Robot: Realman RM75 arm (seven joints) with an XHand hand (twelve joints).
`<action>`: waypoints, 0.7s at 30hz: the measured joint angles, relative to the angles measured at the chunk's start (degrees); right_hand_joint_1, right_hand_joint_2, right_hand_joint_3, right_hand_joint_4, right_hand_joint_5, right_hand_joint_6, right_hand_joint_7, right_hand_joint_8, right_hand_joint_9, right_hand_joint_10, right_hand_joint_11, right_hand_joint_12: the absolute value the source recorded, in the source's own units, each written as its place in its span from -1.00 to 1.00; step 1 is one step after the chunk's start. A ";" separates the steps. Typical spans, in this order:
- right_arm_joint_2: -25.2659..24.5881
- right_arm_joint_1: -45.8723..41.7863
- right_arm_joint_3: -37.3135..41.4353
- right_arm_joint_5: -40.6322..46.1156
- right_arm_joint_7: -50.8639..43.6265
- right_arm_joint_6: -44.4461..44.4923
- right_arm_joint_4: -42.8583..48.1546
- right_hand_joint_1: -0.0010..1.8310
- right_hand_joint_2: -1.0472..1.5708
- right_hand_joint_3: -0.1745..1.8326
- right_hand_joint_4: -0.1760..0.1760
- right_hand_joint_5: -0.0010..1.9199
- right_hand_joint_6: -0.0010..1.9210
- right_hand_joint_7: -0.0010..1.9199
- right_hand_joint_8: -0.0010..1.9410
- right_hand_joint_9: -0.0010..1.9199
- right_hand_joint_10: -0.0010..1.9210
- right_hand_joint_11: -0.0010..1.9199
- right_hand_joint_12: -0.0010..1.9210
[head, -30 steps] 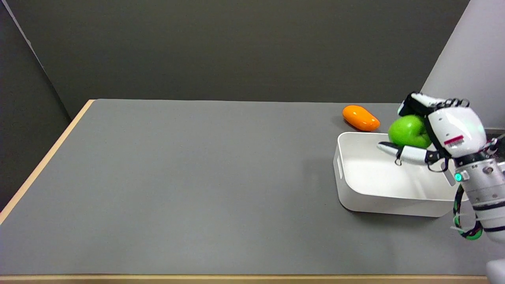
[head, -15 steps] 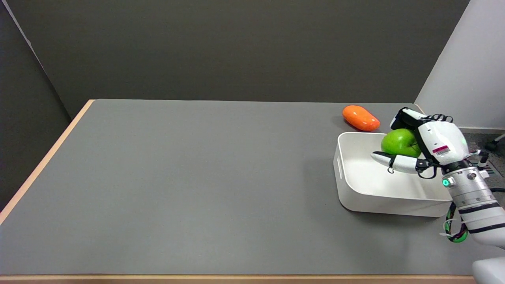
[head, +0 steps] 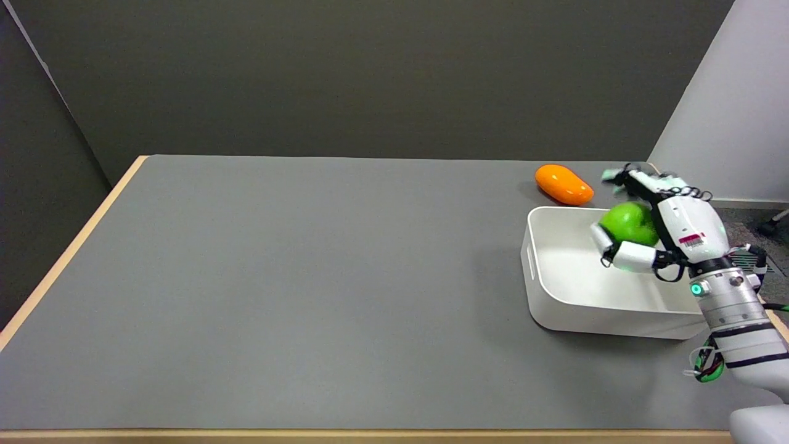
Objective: Place the green apple into the white box.
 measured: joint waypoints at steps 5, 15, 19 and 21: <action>0.25 -0.83 -1.85 2.89 1.91 3.19 -1.03 -0.60 0.23 -0.02 0.47 -0.86 -0.61 -1.00 -0.94 -1.00 -0.99 -1.00 -0.56; 0.45 -2.02 -7.01 7.71 4.17 12.19 -1.84 -0.62 0.22 0.02 0.49 -0.87 -0.58 -1.00 -0.95 -1.00 -1.00 -1.00 -0.75; 0.65 -2.04 -8.96 9.11 4.62 15.88 -0.86 -0.60 0.23 0.05 0.44 -0.86 -0.56 -0.98 -0.87 -1.00 -0.95 -1.00 -0.74; 0.81 -1.98 -9.65 9.54 4.77 17.25 -0.06 -0.49 0.22 0.11 0.38 -0.86 -0.50 -0.94 -0.85 -0.99 -0.96 -1.00 -0.66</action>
